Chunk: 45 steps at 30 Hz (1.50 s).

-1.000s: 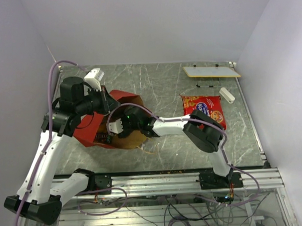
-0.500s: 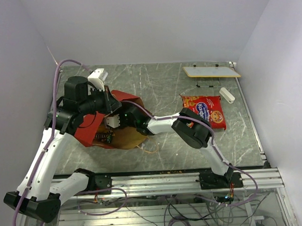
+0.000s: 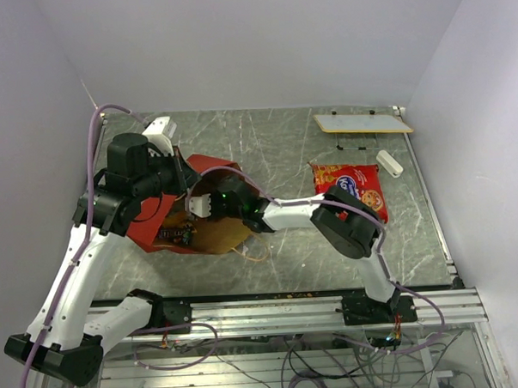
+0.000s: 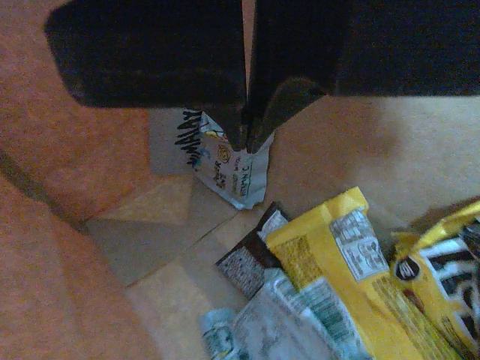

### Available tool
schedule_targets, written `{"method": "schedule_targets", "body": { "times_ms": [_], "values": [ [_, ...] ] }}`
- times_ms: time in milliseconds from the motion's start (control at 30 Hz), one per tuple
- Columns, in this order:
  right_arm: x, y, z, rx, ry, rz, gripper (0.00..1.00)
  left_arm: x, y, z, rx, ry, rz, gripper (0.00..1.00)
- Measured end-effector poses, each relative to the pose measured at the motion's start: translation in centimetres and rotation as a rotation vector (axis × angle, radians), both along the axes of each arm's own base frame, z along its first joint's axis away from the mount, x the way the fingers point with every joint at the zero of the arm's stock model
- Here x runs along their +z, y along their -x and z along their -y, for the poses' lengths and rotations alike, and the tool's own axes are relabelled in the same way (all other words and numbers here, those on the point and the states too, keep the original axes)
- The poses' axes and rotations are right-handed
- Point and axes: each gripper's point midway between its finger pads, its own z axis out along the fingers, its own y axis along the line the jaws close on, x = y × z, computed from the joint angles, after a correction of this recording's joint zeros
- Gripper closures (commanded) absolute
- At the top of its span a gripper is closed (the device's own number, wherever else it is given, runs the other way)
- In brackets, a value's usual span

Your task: Take the snacks out of the paper bag

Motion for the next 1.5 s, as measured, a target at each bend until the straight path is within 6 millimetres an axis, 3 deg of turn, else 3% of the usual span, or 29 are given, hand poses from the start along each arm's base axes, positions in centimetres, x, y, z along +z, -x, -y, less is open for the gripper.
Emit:
{"method": "schedule_targets", "body": {
  "times_ms": [100,333,467,833,1100,1500],
  "values": [
    [1.8,0.9,0.0,0.012,-0.047,-0.025,0.97,0.0,-0.1,-0.1,0.02,0.006,-0.006,0.93],
    [2.3,1.4,0.3,-0.005,-0.062,-0.054,0.57,0.1,-0.3,0.1,0.038,0.039,-0.021,0.93],
    [2.0,0.7,0.4,-0.018,-0.026,-0.028,0.49,-0.6,-0.3,0.3,0.038,0.045,-0.049,0.93],
    [0.2,-1.4,0.4,-0.021,0.163,0.061,0.36,-1.3,-0.3,1.1,0.002,0.059,-0.089,0.93],
    [-0.9,-3.7,-0.7,-0.06,0.227,0.115,0.36,-1.3,-0.1,1.3,-0.019,0.06,-0.091,0.93],
    [-2.2,-5.5,-0.4,-0.081,0.296,0.159,0.36,-0.9,-0.5,1.7,-0.047,0.05,-0.089,0.93]
  ]
}}
